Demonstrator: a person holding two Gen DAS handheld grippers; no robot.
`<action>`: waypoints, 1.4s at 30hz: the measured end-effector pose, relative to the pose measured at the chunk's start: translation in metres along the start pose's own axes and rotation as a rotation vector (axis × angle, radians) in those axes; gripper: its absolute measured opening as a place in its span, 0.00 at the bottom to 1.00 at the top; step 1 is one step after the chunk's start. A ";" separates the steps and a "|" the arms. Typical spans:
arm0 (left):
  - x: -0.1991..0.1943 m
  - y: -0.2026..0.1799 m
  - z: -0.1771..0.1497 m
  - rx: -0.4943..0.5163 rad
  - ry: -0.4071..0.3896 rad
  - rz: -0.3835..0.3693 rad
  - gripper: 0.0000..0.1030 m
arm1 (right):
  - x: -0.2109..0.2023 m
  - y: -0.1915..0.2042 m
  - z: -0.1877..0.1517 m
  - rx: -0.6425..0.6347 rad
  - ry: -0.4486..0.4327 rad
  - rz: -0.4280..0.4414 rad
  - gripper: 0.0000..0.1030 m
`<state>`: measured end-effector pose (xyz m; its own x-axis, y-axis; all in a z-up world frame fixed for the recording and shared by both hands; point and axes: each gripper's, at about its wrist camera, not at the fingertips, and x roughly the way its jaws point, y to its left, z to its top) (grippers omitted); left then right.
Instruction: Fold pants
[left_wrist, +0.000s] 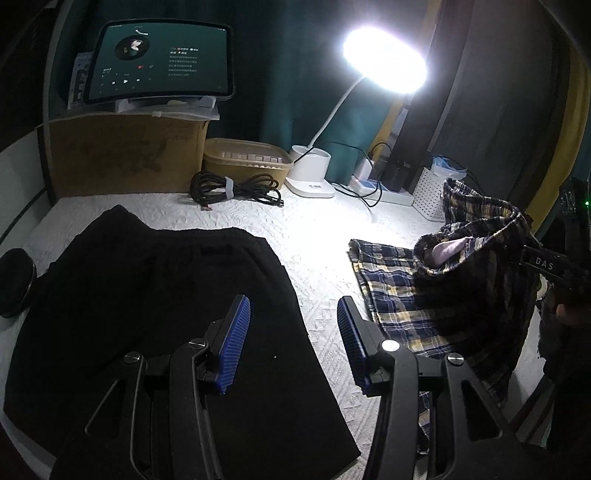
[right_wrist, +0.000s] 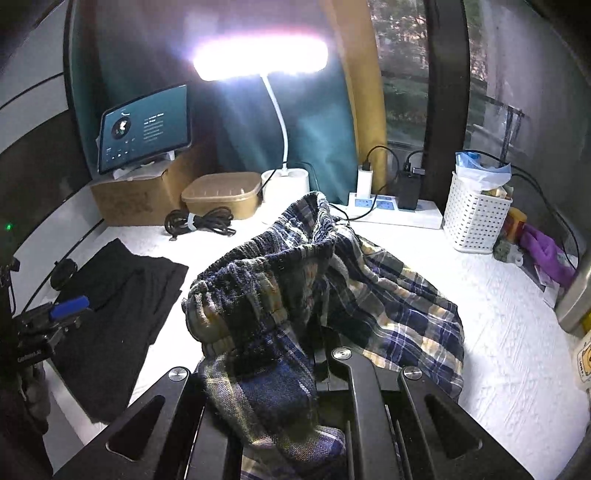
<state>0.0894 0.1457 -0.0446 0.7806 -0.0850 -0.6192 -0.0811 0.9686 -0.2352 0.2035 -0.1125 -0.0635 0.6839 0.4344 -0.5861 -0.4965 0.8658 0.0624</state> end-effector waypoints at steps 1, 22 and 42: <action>0.000 0.000 0.000 0.000 0.002 -0.003 0.48 | 0.003 0.001 0.000 0.010 0.005 -0.001 0.09; 0.025 -0.028 -0.002 0.015 0.103 0.014 0.48 | 0.041 0.046 -0.072 -0.214 0.266 0.099 0.91; 0.069 -0.132 0.014 0.129 0.194 -0.157 0.62 | -0.024 -0.089 -0.073 0.023 0.096 0.109 0.95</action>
<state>0.1625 0.0158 -0.0455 0.6431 -0.2671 -0.7177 0.1204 0.9608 -0.2497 0.1922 -0.2181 -0.1135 0.5719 0.5010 -0.6496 -0.5519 0.8208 0.1472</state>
